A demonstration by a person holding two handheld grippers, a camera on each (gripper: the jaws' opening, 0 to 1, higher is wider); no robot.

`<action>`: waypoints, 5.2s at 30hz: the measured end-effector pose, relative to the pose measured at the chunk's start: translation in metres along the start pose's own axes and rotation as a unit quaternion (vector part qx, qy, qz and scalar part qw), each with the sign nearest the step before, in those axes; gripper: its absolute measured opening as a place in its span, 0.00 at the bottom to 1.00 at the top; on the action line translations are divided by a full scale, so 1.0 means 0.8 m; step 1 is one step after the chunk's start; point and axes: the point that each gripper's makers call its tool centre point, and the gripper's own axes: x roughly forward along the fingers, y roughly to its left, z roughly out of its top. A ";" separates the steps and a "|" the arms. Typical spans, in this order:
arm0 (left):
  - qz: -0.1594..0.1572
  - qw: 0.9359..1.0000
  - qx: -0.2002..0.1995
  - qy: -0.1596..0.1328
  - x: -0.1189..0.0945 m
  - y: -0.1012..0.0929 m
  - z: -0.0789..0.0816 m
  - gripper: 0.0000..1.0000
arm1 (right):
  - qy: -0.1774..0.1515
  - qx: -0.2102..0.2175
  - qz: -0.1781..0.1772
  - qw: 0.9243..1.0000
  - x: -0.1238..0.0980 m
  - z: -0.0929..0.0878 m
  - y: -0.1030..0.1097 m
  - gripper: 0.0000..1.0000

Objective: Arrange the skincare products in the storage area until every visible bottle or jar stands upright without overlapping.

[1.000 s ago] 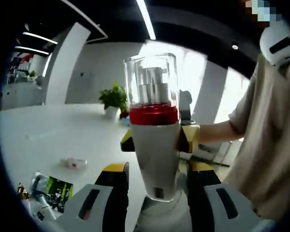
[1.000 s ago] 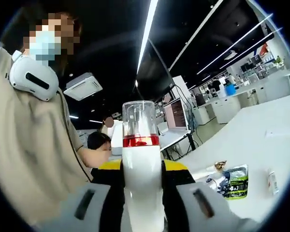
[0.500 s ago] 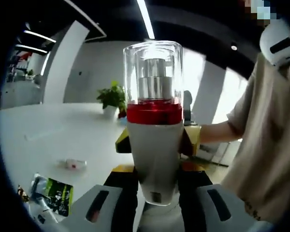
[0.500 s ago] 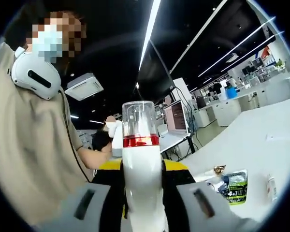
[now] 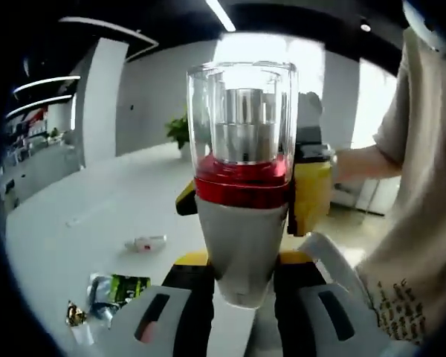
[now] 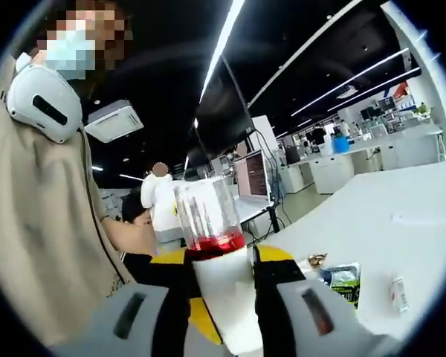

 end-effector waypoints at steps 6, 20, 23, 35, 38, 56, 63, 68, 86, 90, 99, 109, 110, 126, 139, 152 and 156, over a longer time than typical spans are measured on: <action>0.002 1.000 0.000 0.015 0.005 -0.003 -0.016 0.27 | 0.042 -0.045 0.001 0.998 0.000 -0.014 0.004 0.30; 0.035 0.998 0.011 0.055 0.011 0.006 -0.053 0.27 | 0.130 -0.080 0.047 0.987 0.007 -0.055 0.005 0.28; 0.034 0.997 0.007 0.062 0.018 0.006 -0.065 0.27 | 0.145 -0.081 0.048 0.985 0.005 -0.068 0.003 0.28; 0.019 0.996 0.018 0.090 0.055 0.011 -0.101 0.27 | 0.177 -0.082 0.014 0.981 -0.014 -0.112 -0.020 0.28; 0.014 0.995 0.021 0.094 0.067 0.013 -0.107 0.27 | 0.185 -0.082 0.003 0.979 -0.020 -0.122 -0.029 0.28; -0.013 0.991 0.050 0.122 0.120 0.031 -0.134 0.27 | 0.220 -0.079 -0.046 0.971 -0.047 -0.163 -0.075 0.29; -0.019 0.990 0.056 0.130 0.134 0.036 -0.135 0.27 | 0.218 -0.075 -0.053 0.972 -0.060 -0.168 -0.090 0.29; -0.015 0.989 0.060 0.137 0.144 0.039 -0.138 0.27 | 0.218 -0.072 -0.044 0.972 -0.069 -0.171 -0.098 0.28; 0.018 0.991 0.045 0.128 0.172 0.074 -0.132 0.28 | 0.229 -0.072 -0.028 0.970 -0.086 -0.171 -0.141 0.29; 0.023 0.992 0.040 0.121 0.180 0.083 -0.127 0.28 | 0.216 -0.068 -0.035 0.973 -0.090 -0.168 -0.154 0.29; 0.024 0.992 0.042 0.115 0.202 0.106 -0.115 0.28 | 0.215 -0.079 -0.032 0.973 -0.096 -0.160 -0.184 0.29; 0.009 0.993 0.054 0.109 0.229 0.135 -0.099 0.28 | 0.215 -0.088 -0.050 0.971 -0.105 -0.150 -0.222 0.29; 0.007 0.992 0.056 0.109 0.231 0.137 -0.098 0.28 | 0.215 -0.089 -0.052 0.971 -0.106 -0.149 -0.225 0.29; 0.003 0.993 0.054 0.103 0.251 0.169 -0.084 0.28 | 0.206 -0.095 -0.059 0.972 -0.107 -0.136 -0.269 0.29; 0.011 0.994 0.042 0.105 0.251 0.174 -0.079 0.28 | 0.200 -0.077 -0.073 0.974 -0.105 -0.133 -0.278 0.30; 0.006 0.994 0.027 0.105 0.223 0.154 -0.072 0.48 | 0.199 -0.050 -0.125 0.971 -0.111 -0.132 -0.254 0.53; 0.017 0.995 0.002 0.096 0.197 0.146 -0.084 0.54 | 0.188 -0.033 -0.164 0.968 -0.114 -0.131 -0.243 0.60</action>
